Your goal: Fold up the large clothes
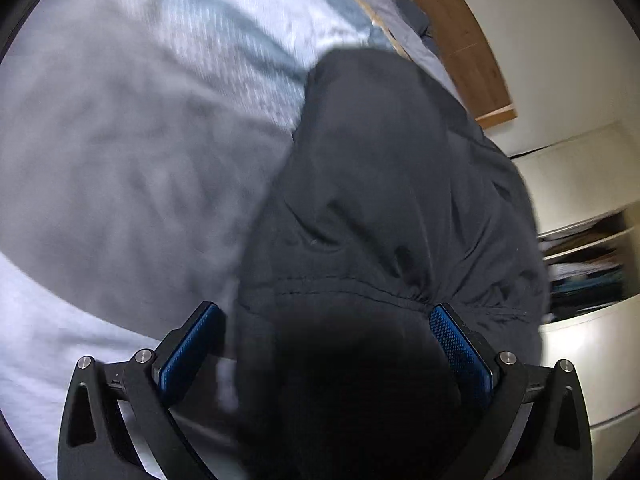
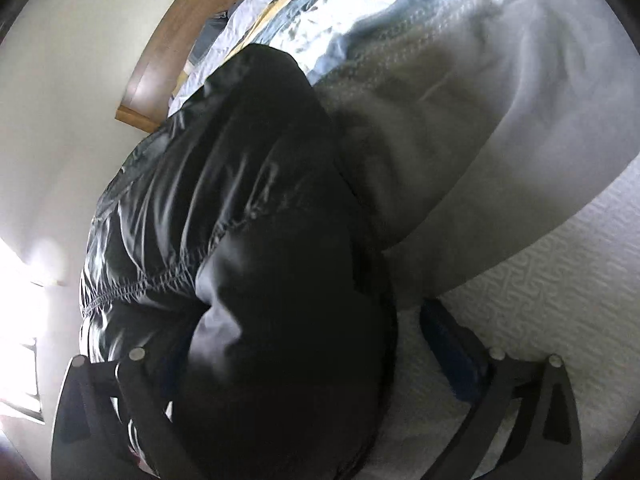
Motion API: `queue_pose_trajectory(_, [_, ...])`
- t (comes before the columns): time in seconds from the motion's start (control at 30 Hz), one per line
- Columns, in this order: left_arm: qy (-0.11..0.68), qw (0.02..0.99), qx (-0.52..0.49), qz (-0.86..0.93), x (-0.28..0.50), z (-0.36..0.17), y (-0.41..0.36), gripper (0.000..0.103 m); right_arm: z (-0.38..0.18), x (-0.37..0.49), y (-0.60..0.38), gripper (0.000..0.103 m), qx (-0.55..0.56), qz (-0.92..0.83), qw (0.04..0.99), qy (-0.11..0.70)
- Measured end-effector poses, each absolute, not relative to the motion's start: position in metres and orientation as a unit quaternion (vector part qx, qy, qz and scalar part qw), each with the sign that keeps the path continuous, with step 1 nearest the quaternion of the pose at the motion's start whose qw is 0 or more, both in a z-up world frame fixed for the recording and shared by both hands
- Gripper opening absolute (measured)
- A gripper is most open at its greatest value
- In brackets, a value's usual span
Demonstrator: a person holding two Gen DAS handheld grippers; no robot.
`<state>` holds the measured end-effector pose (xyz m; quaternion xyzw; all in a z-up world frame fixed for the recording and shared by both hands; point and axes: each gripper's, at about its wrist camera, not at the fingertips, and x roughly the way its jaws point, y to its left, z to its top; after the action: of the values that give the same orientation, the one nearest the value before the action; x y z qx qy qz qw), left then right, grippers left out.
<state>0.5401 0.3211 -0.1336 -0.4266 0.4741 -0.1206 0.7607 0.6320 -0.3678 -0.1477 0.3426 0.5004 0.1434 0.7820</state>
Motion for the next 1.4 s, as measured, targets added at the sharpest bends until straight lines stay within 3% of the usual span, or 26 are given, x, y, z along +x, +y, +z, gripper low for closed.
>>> queue_pose_trajectory(0.2, [0.465,0.724,-0.47,-0.199,0.548,-0.142,0.299,0.102,-0.153,0.65,-0.33,0.103,0.363,0.254,0.736,0.512])
queue_pose_trajectory(0.43, [0.477,0.726,-0.463,-0.177,0.548,-0.145,0.279,0.102,-0.16,0.65,-0.32,0.103,0.363,0.252,0.747,0.497])
queue_pose_trajectory(0.5, [0.476,0.725,-0.465,-0.176,0.546,-0.14,0.272,0.092,-0.158,0.648,-0.316,0.103,0.361,0.24,0.749,0.501])
queue_pose_trajectory(0.57, [0.469,0.732,-0.46,-0.182,0.541,-0.129,0.263,0.066,-0.153,0.643,-0.31,0.103,0.366,0.232,0.749,0.502])
queue_pose_trajectory(0.67, [0.46,0.754,-0.428,-0.189,0.537,-0.102,0.246,0.04,-0.14,0.64,-0.298,0.099,0.372,0.242,0.749,0.492])
queue_pose_trajectory(0.7, [0.458,0.761,-0.418,-0.191,0.537,-0.094,0.241,0.037,-0.135,0.638,-0.292,0.097,0.371,0.247,0.751,0.488])
queue_pose_trajectory(0.77, [0.45,0.771,-0.405,-0.196,0.536,-0.076,0.231,0.031,-0.119,0.637,-0.283,0.076,0.375,0.265,0.752,0.474])
queue_pose_trajectory(0.87, [0.427,0.781,-0.406,-0.209,0.53,-0.049,0.218,0.027,-0.091,0.638,-0.269,0.056,0.367,0.282,0.759,0.457])
queue_pose_trajectory(0.97, [0.407,0.789,-0.404,-0.223,0.527,-0.022,0.207,0.025,-0.059,0.637,-0.258,0.047,0.35,0.293,0.774,0.44])
queue_pose_trajectory(1.13, [0.38,0.802,-0.385,-0.252,0.519,0.025,0.187,0.025,-0.005,0.624,-0.249,0.04,0.339,0.31,0.794,0.398])
queue_pose_trajectory(1.4, [0.355,0.816,-0.364,-0.273,0.484,0.068,0.179,0.025,0.051,0.58,-0.24,0.039,0.319,0.329,0.81,0.366])
